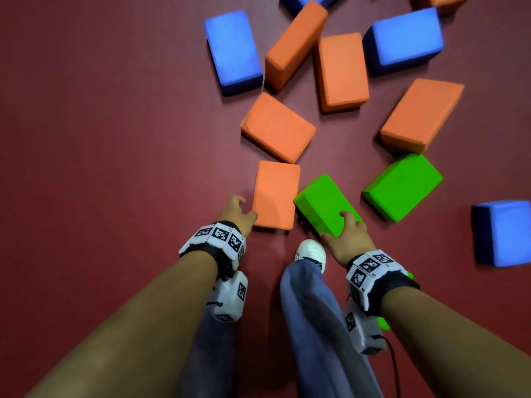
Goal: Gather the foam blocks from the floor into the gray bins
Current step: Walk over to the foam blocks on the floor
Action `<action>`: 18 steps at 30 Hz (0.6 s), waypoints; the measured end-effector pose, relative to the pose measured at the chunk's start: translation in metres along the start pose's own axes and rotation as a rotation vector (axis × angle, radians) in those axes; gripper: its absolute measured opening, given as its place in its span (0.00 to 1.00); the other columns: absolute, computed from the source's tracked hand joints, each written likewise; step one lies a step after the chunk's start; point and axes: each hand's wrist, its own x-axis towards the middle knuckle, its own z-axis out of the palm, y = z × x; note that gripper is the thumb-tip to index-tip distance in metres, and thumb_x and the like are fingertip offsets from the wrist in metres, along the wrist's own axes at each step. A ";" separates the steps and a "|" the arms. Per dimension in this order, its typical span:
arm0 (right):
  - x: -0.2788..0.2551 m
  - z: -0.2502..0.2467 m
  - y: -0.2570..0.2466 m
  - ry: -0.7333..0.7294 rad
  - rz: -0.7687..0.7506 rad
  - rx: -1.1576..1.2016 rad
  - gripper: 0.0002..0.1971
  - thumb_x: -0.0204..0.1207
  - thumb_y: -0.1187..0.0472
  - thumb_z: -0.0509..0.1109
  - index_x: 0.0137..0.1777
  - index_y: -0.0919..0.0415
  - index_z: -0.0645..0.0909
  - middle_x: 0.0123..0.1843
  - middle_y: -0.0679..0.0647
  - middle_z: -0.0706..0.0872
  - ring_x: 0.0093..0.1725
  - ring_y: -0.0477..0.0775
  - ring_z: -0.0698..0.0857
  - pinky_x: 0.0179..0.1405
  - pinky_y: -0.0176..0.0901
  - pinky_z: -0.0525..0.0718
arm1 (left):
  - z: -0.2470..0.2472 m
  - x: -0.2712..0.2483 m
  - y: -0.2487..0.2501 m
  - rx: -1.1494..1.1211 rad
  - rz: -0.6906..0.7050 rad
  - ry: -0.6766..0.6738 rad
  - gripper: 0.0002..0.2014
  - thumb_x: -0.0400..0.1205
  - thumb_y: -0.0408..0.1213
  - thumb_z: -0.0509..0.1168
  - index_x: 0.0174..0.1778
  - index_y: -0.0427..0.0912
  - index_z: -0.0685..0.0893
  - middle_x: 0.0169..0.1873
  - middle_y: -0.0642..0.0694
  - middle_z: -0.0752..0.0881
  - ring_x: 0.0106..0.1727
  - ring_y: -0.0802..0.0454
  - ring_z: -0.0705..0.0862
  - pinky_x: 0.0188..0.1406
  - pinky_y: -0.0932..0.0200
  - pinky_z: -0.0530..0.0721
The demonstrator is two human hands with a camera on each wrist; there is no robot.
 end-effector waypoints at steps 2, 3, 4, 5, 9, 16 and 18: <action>0.028 0.010 0.004 0.007 0.008 -0.029 0.37 0.75 0.45 0.69 0.80 0.50 0.58 0.76 0.61 0.66 0.71 0.68 0.73 0.66 0.54 0.74 | 0.020 0.029 -0.002 0.073 0.010 0.003 0.22 0.81 0.41 0.65 0.71 0.41 0.71 0.65 0.39 0.78 0.64 0.40 0.79 0.59 0.54 0.74; 0.042 0.017 0.006 0.002 0.006 -0.042 0.38 0.74 0.45 0.70 0.80 0.49 0.57 0.76 0.61 0.66 0.72 0.68 0.72 0.66 0.54 0.74 | 0.029 0.044 -0.005 0.092 0.017 -0.001 0.23 0.81 0.41 0.65 0.71 0.41 0.70 0.65 0.39 0.78 0.64 0.40 0.78 0.59 0.54 0.74; 0.056 0.025 0.006 0.000 0.000 -0.054 0.38 0.74 0.44 0.71 0.80 0.48 0.57 0.76 0.60 0.66 0.72 0.67 0.71 0.66 0.54 0.74 | 0.037 0.061 -0.008 0.097 0.018 -0.004 0.23 0.80 0.41 0.65 0.71 0.41 0.70 0.66 0.38 0.78 0.64 0.40 0.78 0.60 0.54 0.74; 0.070 0.033 0.005 0.002 -0.009 -0.071 0.39 0.73 0.44 0.71 0.80 0.48 0.57 0.76 0.60 0.66 0.72 0.66 0.71 0.66 0.54 0.74 | 0.046 0.077 -0.013 0.108 0.014 -0.002 0.24 0.80 0.41 0.65 0.71 0.41 0.70 0.66 0.38 0.78 0.65 0.40 0.78 0.61 0.53 0.74; 0.125 0.066 0.000 0.003 -0.062 -0.123 0.42 0.72 0.46 0.73 0.81 0.45 0.53 0.80 0.60 0.59 0.73 0.67 0.69 0.65 0.54 0.75 | 0.076 0.138 -0.039 0.202 -0.038 0.000 0.29 0.81 0.44 0.63 0.77 0.42 0.65 0.71 0.36 0.73 0.70 0.37 0.74 0.66 0.48 0.74; 0.210 0.111 -0.011 -0.017 -0.228 -0.240 0.52 0.66 0.48 0.79 0.82 0.35 0.46 0.85 0.59 0.42 0.80 0.69 0.58 0.71 0.63 0.73 | 0.128 0.214 -0.062 0.123 -0.094 0.025 0.33 0.83 0.50 0.60 0.81 0.42 0.59 0.77 0.35 0.64 0.76 0.36 0.66 0.72 0.47 0.67; 0.231 0.121 -0.014 -0.023 -0.239 -0.262 0.53 0.65 0.47 0.79 0.81 0.36 0.46 0.85 0.58 0.43 0.81 0.70 0.56 0.71 0.65 0.72 | 0.139 0.233 -0.060 0.127 -0.073 0.011 0.34 0.81 0.53 0.62 0.79 0.42 0.62 0.75 0.36 0.66 0.74 0.36 0.68 0.71 0.47 0.68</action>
